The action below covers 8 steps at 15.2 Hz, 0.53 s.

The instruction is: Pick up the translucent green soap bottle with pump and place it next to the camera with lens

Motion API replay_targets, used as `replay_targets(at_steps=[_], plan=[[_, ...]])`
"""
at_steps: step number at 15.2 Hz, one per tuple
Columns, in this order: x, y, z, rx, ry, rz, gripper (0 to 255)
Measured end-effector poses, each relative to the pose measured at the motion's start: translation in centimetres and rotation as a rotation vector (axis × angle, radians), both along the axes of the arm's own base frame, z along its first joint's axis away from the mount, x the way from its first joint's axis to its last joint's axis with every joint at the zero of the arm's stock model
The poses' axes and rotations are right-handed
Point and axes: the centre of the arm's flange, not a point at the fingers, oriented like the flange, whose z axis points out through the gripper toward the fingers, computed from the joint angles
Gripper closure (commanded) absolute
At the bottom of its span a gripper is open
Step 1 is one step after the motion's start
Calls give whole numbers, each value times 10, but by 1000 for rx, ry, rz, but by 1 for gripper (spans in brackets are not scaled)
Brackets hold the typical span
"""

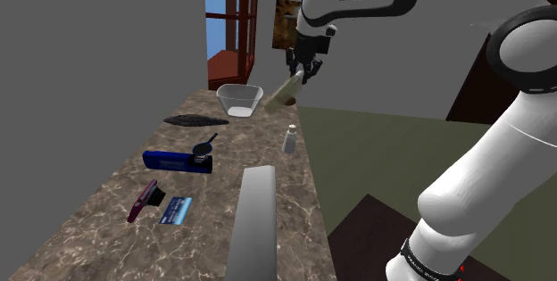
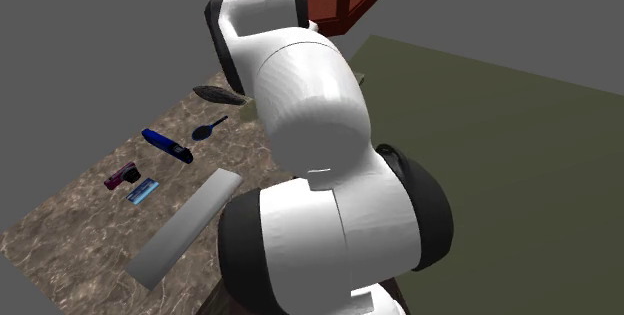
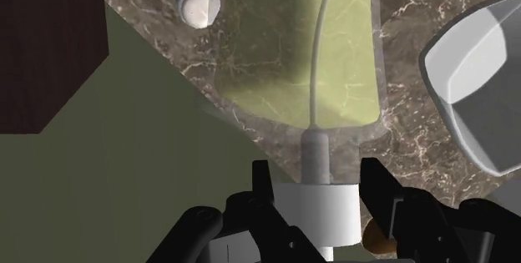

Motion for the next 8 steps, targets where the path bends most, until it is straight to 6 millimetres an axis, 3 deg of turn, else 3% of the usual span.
replay_targets(at_steps=[8], plan=[[-32, 98, -1, 0, 0, 0, 255]])
